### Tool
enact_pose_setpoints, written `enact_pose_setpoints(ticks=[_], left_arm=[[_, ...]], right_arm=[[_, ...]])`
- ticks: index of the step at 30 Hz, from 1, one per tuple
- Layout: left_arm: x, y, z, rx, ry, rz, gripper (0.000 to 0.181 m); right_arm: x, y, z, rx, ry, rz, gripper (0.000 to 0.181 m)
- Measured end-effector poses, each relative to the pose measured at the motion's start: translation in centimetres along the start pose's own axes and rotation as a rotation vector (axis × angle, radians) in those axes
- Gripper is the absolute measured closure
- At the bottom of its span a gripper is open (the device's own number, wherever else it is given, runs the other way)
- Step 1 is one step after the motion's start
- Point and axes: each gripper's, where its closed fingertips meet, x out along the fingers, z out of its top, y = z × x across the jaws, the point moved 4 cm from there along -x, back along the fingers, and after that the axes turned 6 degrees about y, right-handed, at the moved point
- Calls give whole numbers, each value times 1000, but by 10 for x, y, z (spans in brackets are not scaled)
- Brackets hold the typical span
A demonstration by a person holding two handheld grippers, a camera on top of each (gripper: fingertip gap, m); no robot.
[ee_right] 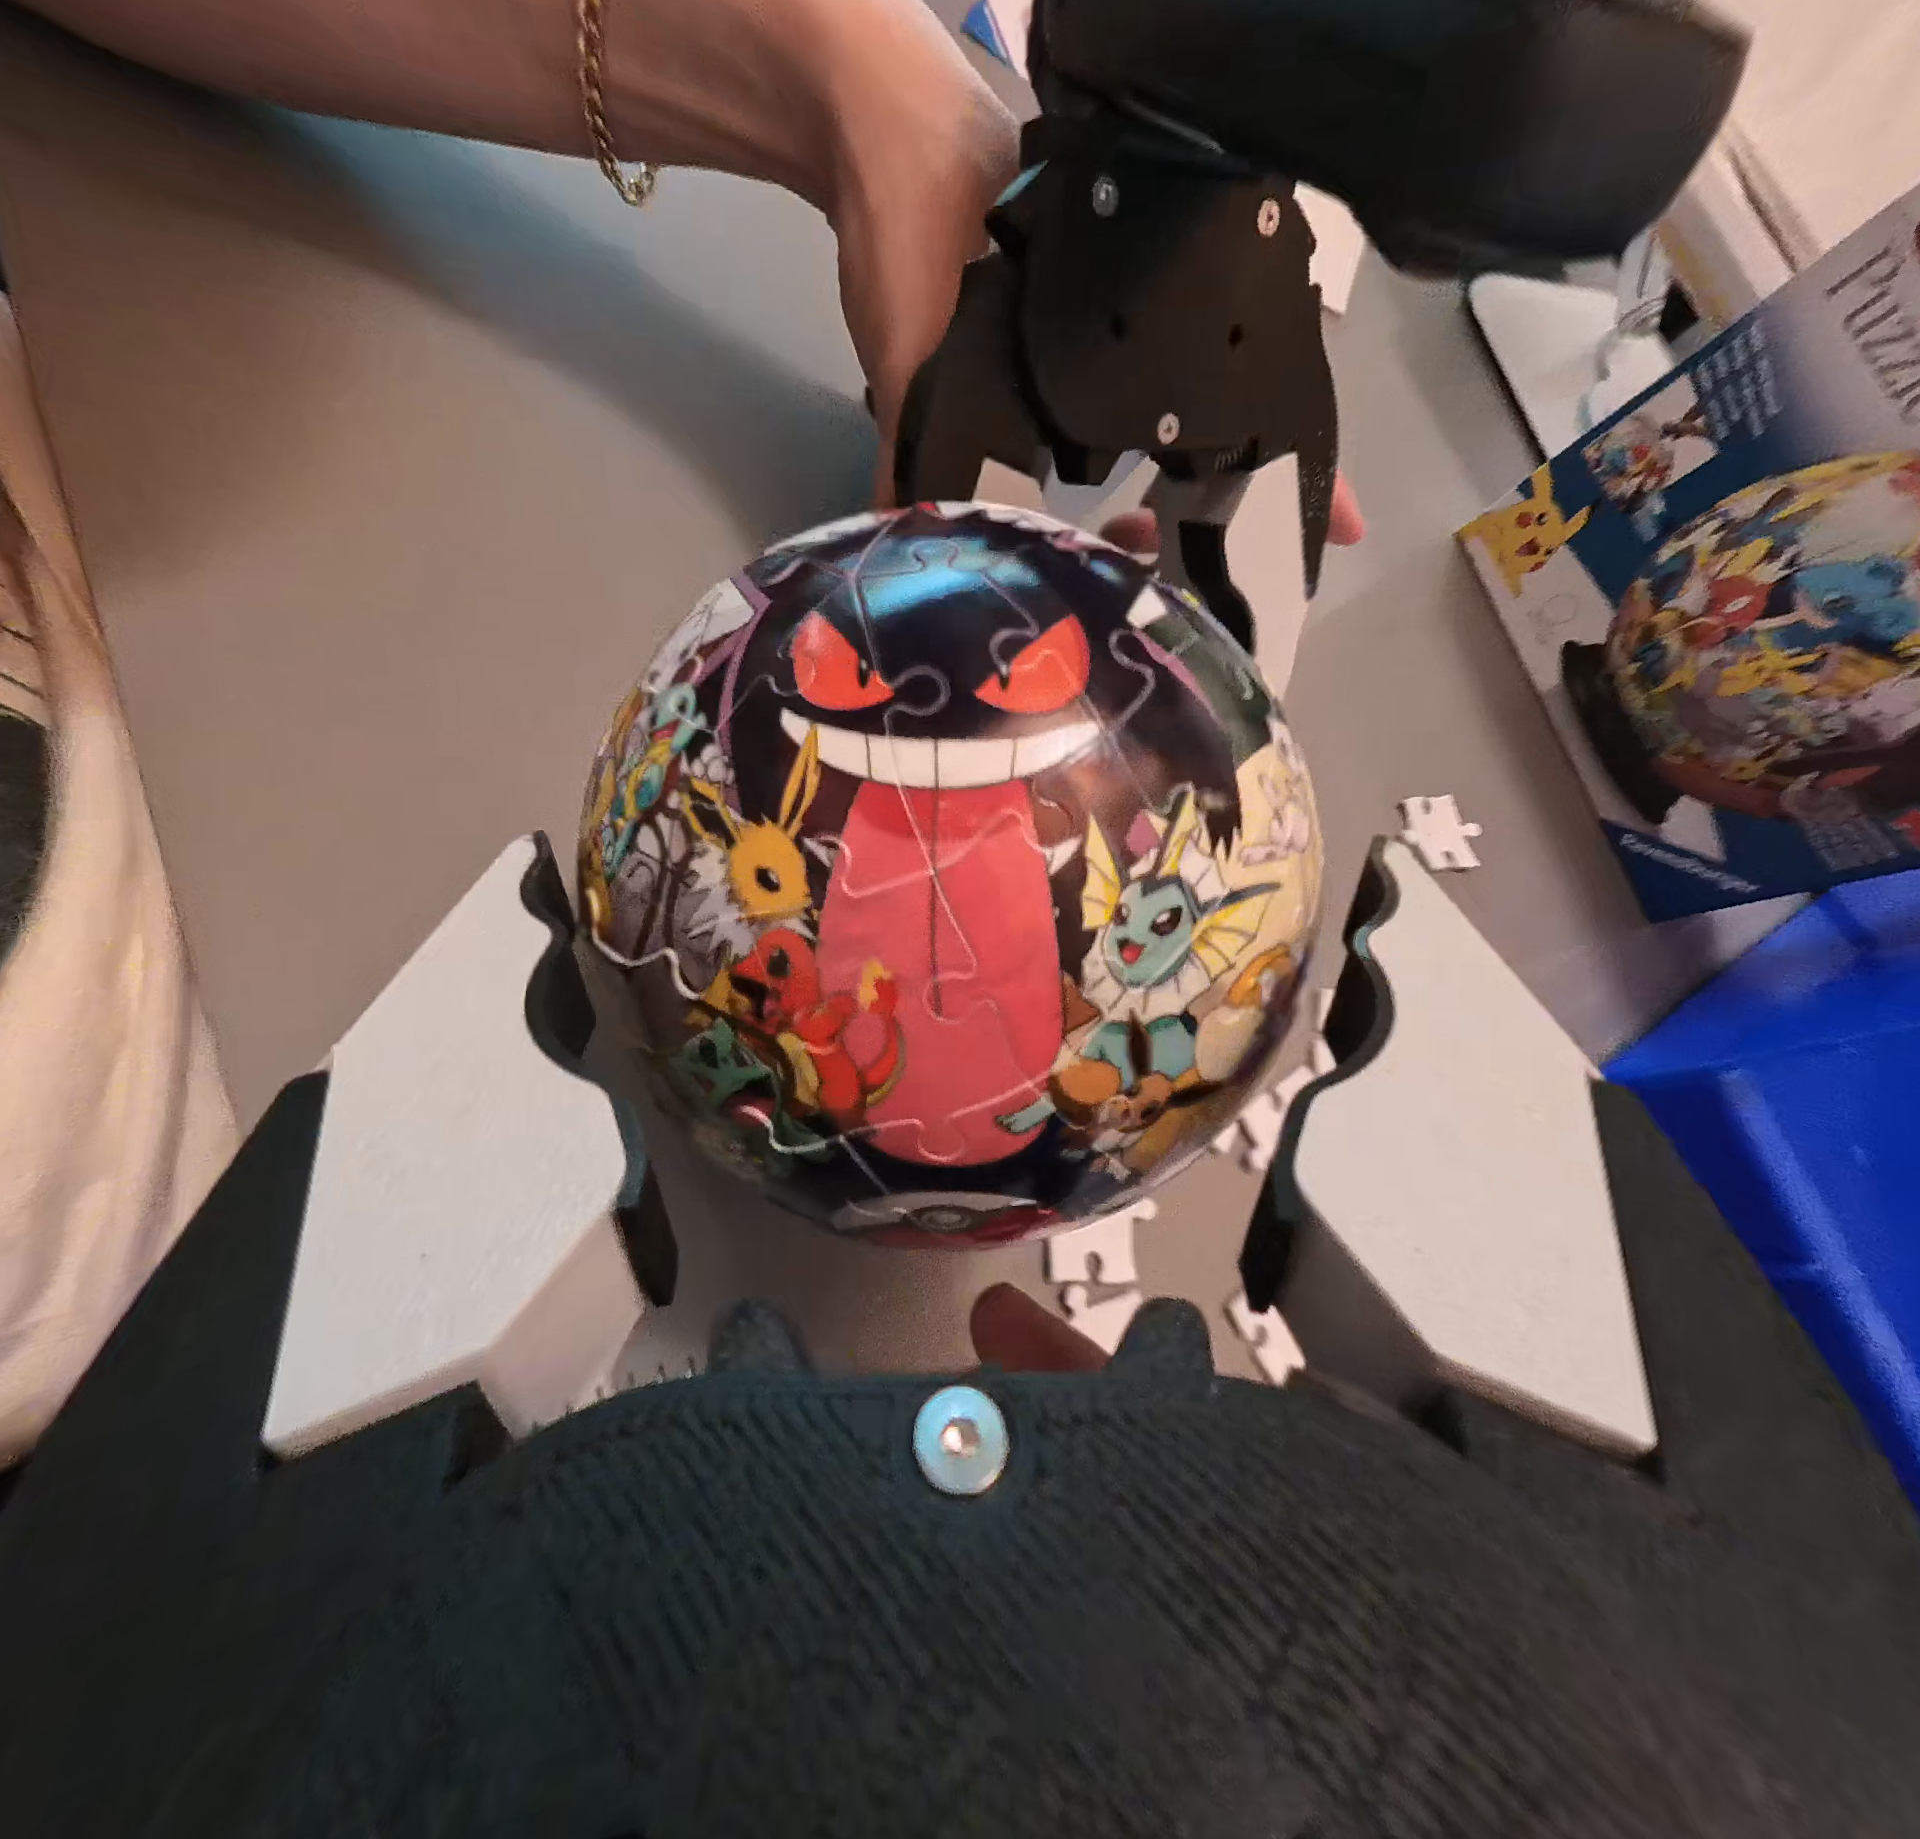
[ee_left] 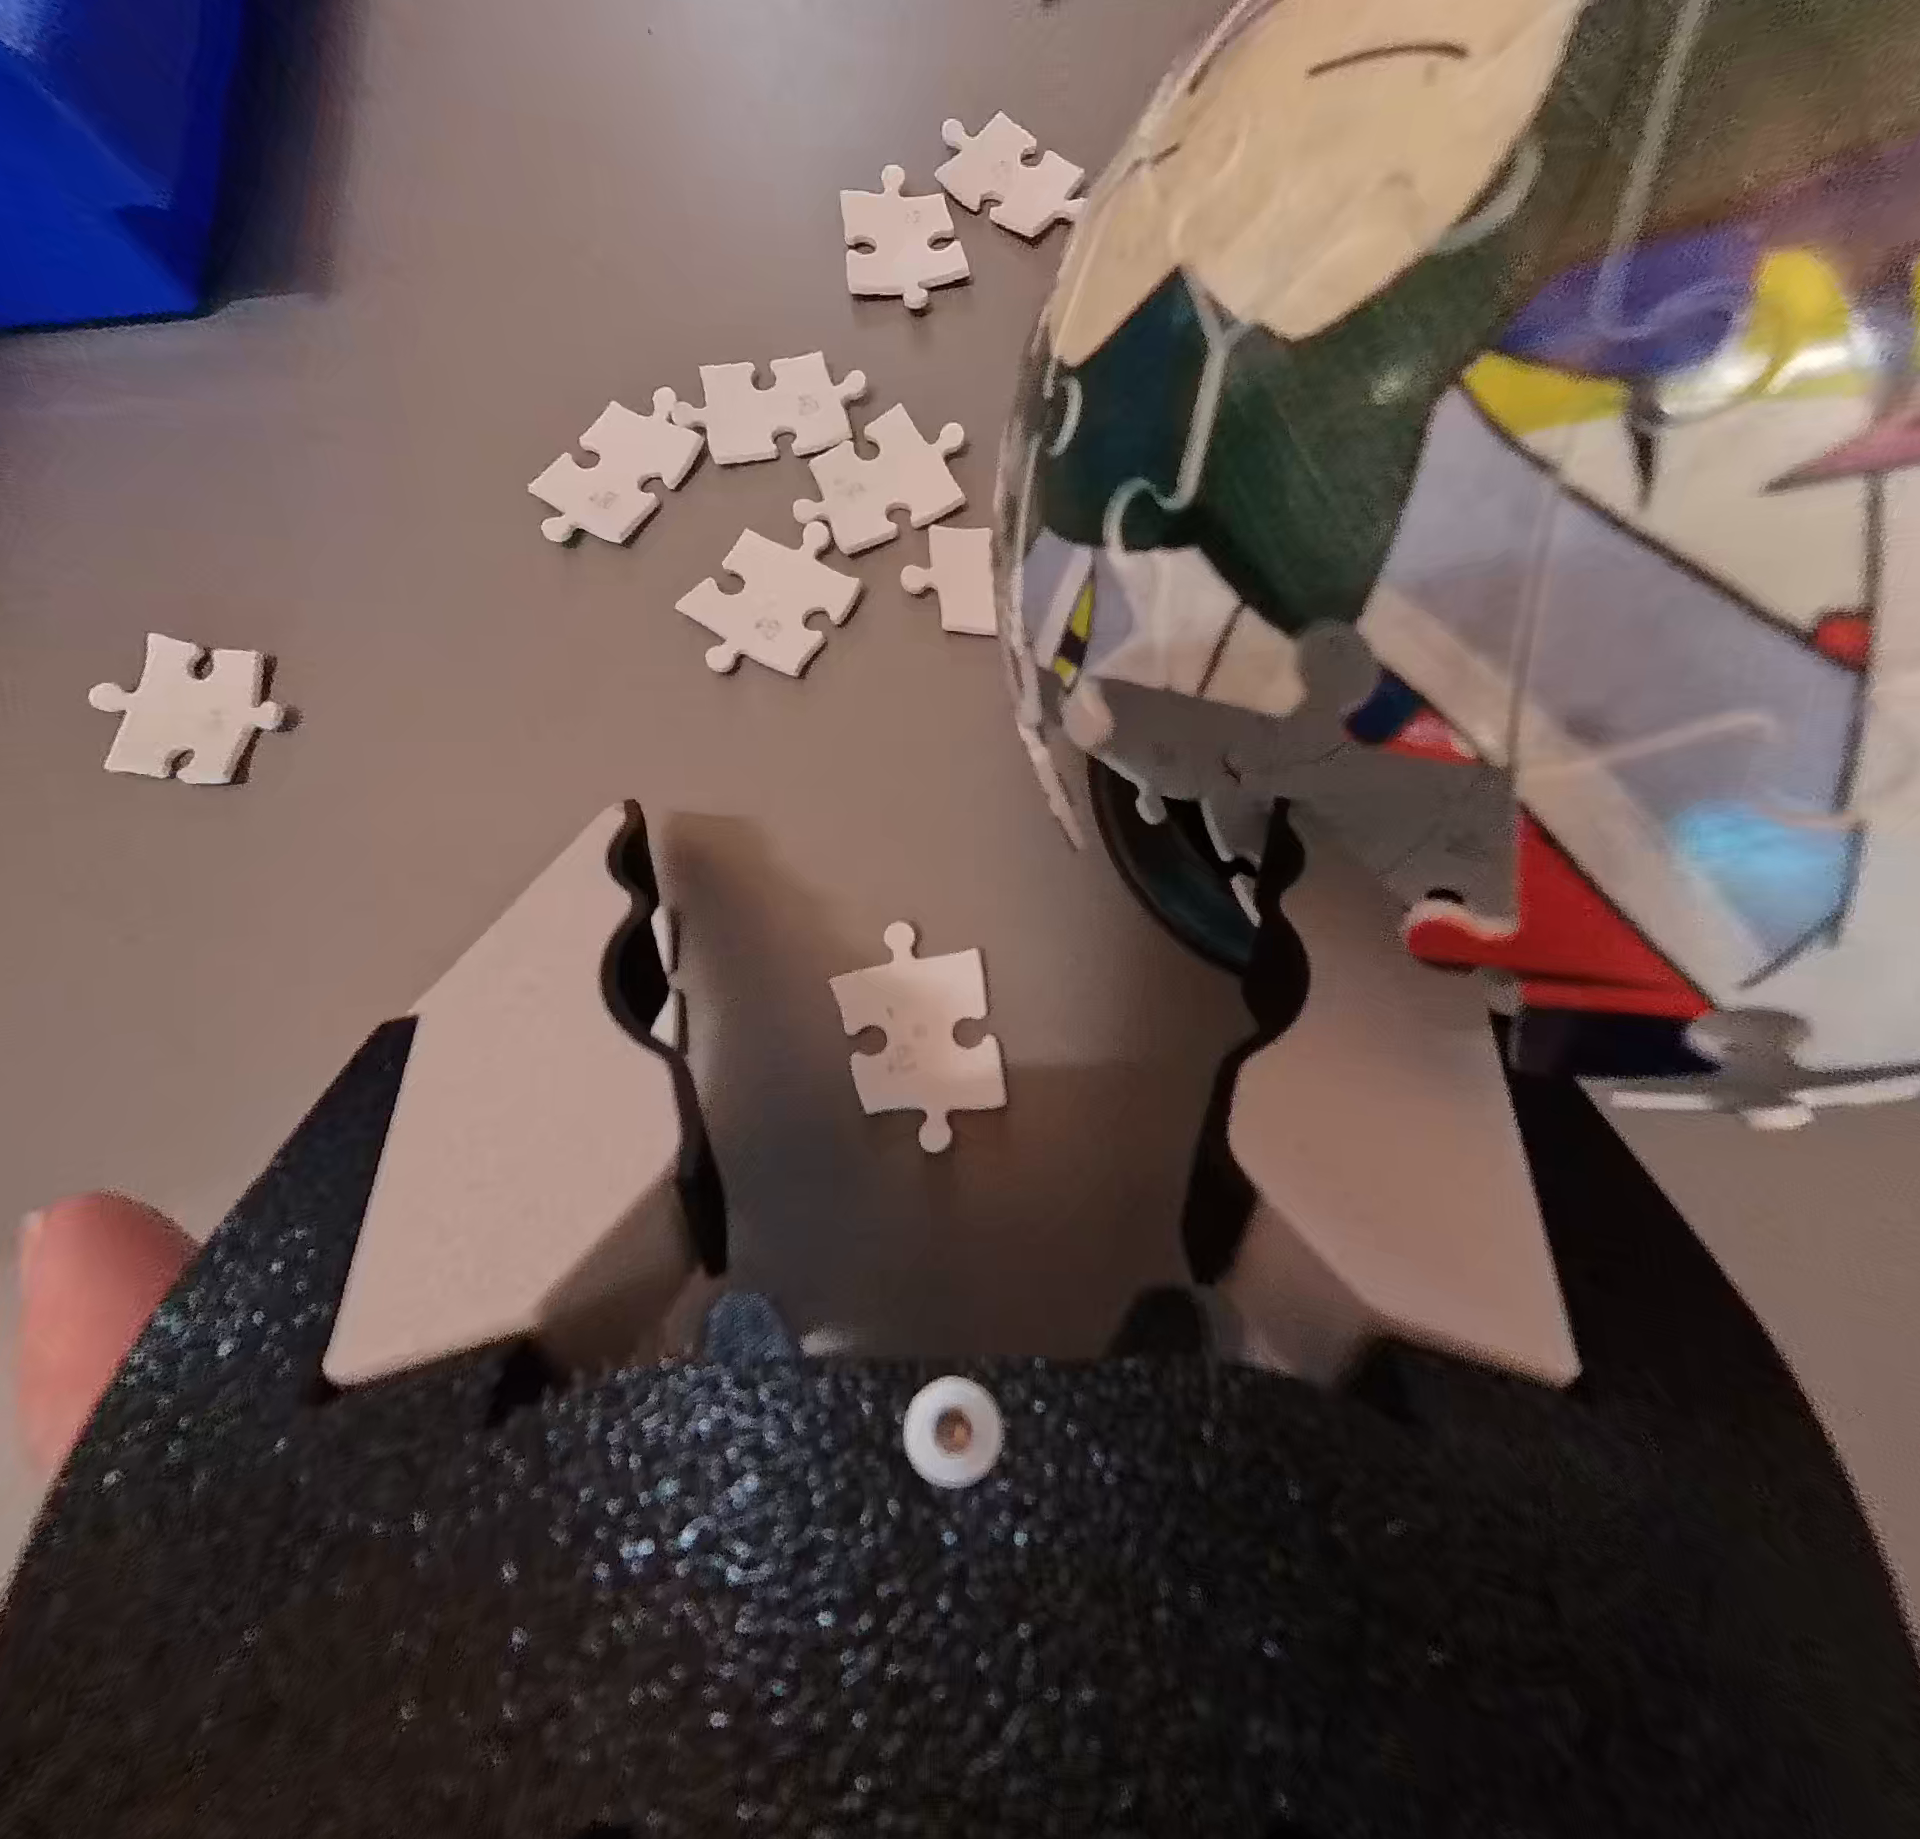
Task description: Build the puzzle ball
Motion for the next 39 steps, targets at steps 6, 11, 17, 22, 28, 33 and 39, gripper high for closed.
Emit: enact_pose_setpoints(ticks=[6, 11, 17, 22, 28, 33, 39], left_arm=[[2, 4, 0, -13, 1, -1, 60], [3, 5, 0, -28, 3, 17, 58], [3, 9, -1, -35, -3, 45, 49], [2, 10, -1, -39, -9, 52, 46], [1, 12, -1, -38, -11, 68, 44], [-1, 11, 0, -12, -32, 77, 47], [-6, 13, 0, -18, -48, 69, 54]], right_arm=[[4, 4, 5, -110, 99, -24, 40], [6, 4, 5, -99, 81, -27, 38], [6, 4, 5, -102, 75, -32, 38], [5, 4, 4, -94, 45, -34, 38], [6, 3, 5, -88, 34, -30, 38], [6, 2, 5, -85, 35, -32, 38], [7, 0, 5, -80, 34, -33, 38]])
